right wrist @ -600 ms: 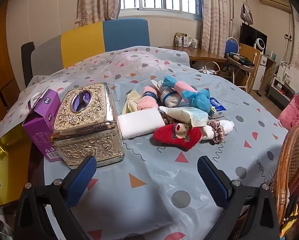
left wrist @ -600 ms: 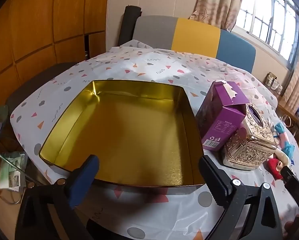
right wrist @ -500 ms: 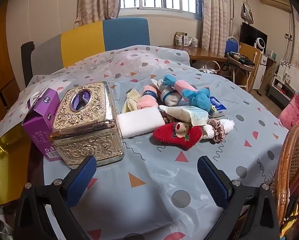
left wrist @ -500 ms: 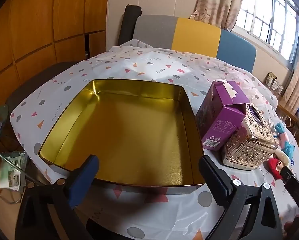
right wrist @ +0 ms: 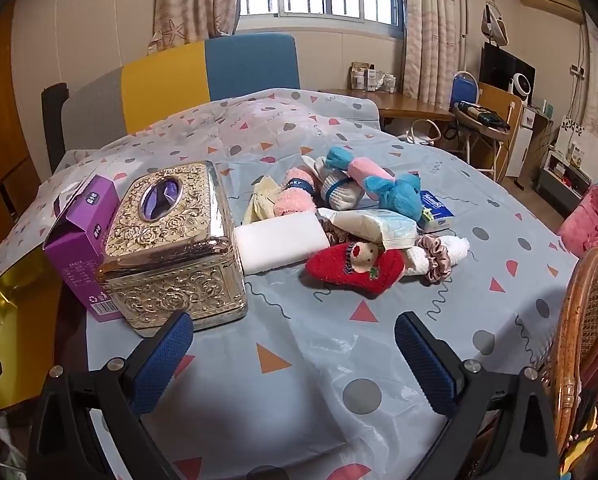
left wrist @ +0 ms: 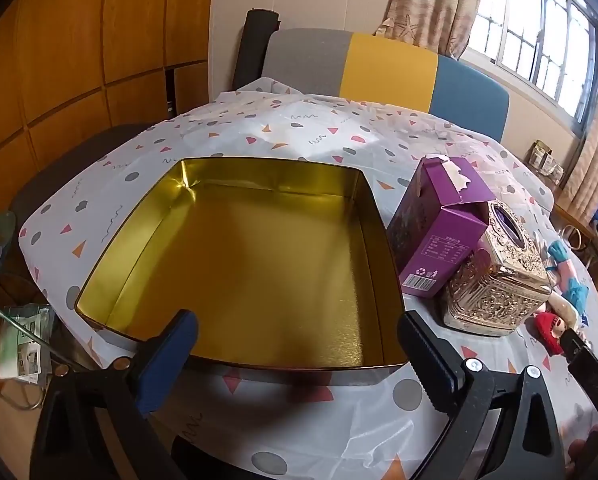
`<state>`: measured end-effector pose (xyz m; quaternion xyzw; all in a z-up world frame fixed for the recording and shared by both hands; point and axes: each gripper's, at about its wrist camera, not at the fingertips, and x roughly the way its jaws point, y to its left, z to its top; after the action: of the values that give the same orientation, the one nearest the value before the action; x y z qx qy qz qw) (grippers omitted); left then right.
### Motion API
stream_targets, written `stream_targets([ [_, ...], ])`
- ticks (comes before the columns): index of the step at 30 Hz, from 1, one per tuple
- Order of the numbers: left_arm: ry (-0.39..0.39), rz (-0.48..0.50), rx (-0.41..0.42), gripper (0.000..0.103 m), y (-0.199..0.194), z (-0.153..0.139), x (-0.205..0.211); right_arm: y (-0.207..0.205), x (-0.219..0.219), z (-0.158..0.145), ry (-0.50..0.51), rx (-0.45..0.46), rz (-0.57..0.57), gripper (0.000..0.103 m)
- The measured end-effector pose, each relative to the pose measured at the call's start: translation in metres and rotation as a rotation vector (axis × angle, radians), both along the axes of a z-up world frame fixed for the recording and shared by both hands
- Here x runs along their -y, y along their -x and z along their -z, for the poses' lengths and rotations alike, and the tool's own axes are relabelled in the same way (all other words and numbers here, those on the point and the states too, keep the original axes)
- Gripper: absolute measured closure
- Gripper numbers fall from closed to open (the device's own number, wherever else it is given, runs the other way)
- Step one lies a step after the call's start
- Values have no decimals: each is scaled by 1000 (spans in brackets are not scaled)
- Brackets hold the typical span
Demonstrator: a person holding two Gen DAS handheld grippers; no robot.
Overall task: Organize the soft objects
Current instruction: 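Move the left tool from the gold tin toward the soft-item pile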
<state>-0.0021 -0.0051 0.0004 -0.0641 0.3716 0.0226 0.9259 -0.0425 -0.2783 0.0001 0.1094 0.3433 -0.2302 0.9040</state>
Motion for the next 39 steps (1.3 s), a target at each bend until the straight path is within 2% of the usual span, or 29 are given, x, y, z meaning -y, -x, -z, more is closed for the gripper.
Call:
stream_targets([
  [22,-32,61,9,2,2,-4,20,0,9,-1,-9,-5,-14,0],
  [32,-77,202,58,0,2,-12,51,-6,39,-8,-18,-7,2,0],
  [39,-102,332,70,0,1,-16,80,-7,73,-27,-29,29,12,0],
])
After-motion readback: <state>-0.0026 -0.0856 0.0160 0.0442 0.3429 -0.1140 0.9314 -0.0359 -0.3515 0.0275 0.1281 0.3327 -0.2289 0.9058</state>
